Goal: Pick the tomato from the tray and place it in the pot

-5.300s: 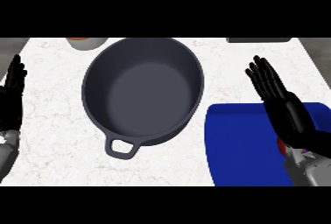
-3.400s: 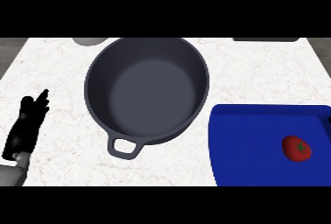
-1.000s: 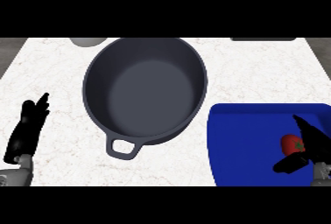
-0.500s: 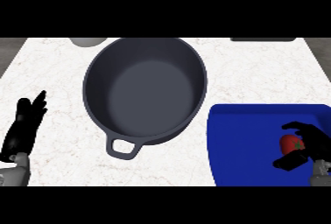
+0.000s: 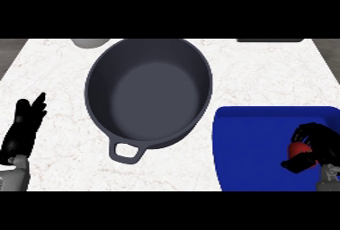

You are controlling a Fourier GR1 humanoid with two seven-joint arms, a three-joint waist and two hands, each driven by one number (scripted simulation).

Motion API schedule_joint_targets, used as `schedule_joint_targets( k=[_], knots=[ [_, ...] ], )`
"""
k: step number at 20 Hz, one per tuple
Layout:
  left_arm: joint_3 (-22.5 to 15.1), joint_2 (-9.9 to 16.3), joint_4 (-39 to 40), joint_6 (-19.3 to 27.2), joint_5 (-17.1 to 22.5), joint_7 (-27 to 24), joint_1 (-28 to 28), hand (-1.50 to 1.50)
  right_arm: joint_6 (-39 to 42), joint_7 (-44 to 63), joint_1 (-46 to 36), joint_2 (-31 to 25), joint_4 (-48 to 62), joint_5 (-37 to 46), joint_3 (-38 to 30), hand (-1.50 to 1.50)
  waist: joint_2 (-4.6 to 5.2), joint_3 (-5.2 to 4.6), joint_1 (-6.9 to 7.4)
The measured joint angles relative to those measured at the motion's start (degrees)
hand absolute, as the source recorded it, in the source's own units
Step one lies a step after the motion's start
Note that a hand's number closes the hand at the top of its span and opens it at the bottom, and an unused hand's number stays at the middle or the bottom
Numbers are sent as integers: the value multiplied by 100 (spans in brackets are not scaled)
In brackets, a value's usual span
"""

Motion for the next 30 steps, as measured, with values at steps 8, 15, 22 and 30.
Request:
schedule_joint_targets(
  k=[8, 15, 22, 30],
  knots=[
    [-91, -152, -108, 59, -116, 69, 42, 0, 673, -897, -137, -396, -619, 91, 644, 150, 9, 16, 19],
    [-11, -145, -154, 18, -113, 65, 93, 0, 790, -847, -302, -602, -1688, 398, 609, 150, 1, 18, -14],
    [65, -96, -154, -34, -83, 74, 111, 0, 396, -837, -516, -296, -3245, 110, 334, 150, -17, 18, -57],
    [-51, -235, -165, 24, -196, 90, 36, 0, 737, -177, -1922, 15, -4348, -366, 229, 150, -3, 13, 12]
  ],
)
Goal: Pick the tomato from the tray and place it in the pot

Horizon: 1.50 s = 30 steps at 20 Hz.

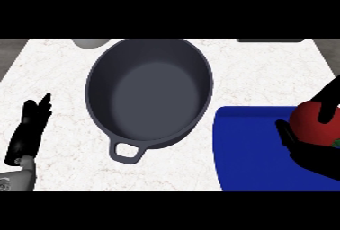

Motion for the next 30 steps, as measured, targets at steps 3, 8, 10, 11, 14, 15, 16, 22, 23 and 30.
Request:
schedule_joint_targets(
  k=[3, 8, 10, 11, 14, 15, 16, 22, 23, 30],
  knots=[
    [31, 19, 83, -24, -13, -18, -76, 0, 419, 627, -750, 157, -114, -66, 229, 150, 2, -3, 17],
    [67, 22, 134, -85, 11, -52, -81, 0, 1001, 1600, -2112, 651, 387, -256, 644, 150, 2, -6, 49],
    [45, 30, 166, -115, -10, -84, -87, 0, 1028, 1886, -2721, 953, 874, -204, 824, 150, 6, -9, 84],
    [40, 22, 140, -92, -33, -46, -102, 0, 998, 1963, -2890, 1105, 1096, -132, 941, 150, 6, -9, 87],
    [-3, -25, 49, -76, -75, 1, -65, 0, 890, 2069, -3331, 1503, 1805, 13, 1076, 150, 13, -5, 89],
    [43, 21, 60, -115, -42, -3, -84, 0, 834, 2107, -3513, 1642, 2098, 88, 1107, 150, 17, -6, 98],
    [43, -6, 64, -89, -51, -14, -87, 0, 799, 2097, -3596, 1738, 2330, 108, 1095, 150, 18, -6, 94],
    [93, -1, 88, -148, -16, -84, -76, 0, 394, 1864, -4052, 2095, 3842, 97, 1106, 150, 31, 0, 100],
    [57, -40, 54, -125, -44, -45, -84, 0, 262, 1835, -4055, 2124, 4049, 51, 1147, 150, 32, 0, 101],
    [87, -26, 220, -144, -79, -113, -204, 0, -545, 1956, -4026, 2210, 5211, -702, 1476, -150, 40, 1, 125]
  ],
)
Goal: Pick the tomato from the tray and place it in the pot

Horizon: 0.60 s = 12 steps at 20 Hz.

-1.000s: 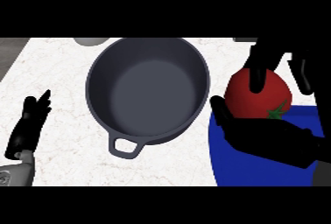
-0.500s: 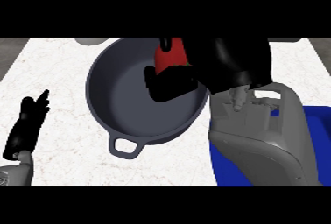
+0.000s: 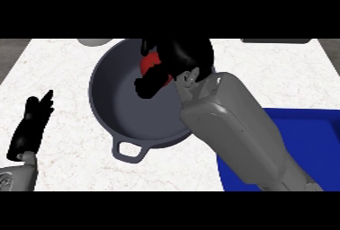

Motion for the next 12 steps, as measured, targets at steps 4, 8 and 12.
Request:
schedule_joint_targets(
  k=[4, 8, 12],
  knots=[
    [-28, -43, -50, 12, -27, 5, 23, 0, -779, -247, -40, 12, 750, -497, 244, -150, 8, 1, 41],
    [-49, -76, -33, 3, -36, -37, 24, 0, -1881, -591, 123, 17, 981, -990, 382, -150, 16, 3, 75],
    [-11, -60, 8, -33, 1, 10, -18, 0, -2835, -953, 139, 19, 1028, -1265, 153, -150, 14, 5, 44]
  ],
)
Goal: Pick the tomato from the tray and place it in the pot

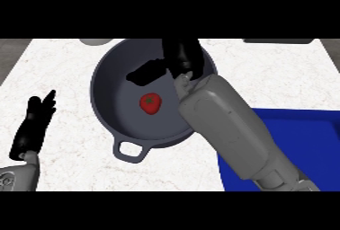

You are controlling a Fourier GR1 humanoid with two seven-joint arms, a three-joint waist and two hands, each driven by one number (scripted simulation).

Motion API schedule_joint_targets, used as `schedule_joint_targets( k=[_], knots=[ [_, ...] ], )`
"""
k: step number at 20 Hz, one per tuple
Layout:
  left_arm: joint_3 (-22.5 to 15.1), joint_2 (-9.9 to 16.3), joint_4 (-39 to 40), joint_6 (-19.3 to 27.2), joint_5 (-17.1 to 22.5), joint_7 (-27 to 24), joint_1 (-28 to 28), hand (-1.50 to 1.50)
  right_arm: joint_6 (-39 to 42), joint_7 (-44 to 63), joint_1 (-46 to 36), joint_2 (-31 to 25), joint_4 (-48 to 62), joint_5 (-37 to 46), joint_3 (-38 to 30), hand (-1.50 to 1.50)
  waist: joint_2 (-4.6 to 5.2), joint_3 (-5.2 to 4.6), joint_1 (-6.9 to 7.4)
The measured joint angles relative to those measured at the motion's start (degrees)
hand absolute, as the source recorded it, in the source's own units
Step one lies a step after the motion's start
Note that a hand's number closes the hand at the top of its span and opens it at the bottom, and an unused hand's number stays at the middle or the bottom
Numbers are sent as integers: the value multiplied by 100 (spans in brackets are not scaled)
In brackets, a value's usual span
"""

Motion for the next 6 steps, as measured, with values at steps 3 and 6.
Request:
schedule_joint_targets(
  k=[3, 6],
  knots=[
    [3, -35, -38, 42, -22, -60, 115, 0, -479, -270, 109, -12, -129, -71, -343, -150, -15, 1, -61],
    [24, -28, -55, 62, -42, -15, 95, 0, -820, -478, 273, -74, -227, -58, -645, -150, -26, 2, -112]
  ],
)
